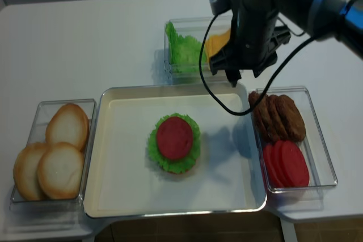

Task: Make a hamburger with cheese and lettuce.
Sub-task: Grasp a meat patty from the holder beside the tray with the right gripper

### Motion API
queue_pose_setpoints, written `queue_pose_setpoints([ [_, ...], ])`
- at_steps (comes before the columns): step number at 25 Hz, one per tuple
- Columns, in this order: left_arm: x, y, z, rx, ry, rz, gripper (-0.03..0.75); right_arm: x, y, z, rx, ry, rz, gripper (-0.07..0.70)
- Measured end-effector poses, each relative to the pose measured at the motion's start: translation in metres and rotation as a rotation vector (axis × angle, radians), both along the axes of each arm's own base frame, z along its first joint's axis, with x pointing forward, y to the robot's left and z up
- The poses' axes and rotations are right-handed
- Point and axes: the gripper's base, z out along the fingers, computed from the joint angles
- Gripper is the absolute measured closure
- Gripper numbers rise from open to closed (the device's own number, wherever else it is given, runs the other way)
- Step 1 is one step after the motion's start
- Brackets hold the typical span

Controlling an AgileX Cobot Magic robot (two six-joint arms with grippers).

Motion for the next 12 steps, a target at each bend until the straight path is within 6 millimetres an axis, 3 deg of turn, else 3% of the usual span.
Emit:
queue_pose_setpoints([
  [7, 0.0, 0.0, 0.0, 0.0, 0.0, 0.0, 0.298, 0.004, 0.003, -0.012, -0.015, 0.028, 0.001, 0.254],
  [12, 0.0, 0.0, 0.0, 0.0, 0.0, 0.0, 0.298, -0.004, -0.002, -0.024, -0.043, 0.072, -0.001, 0.255],
])
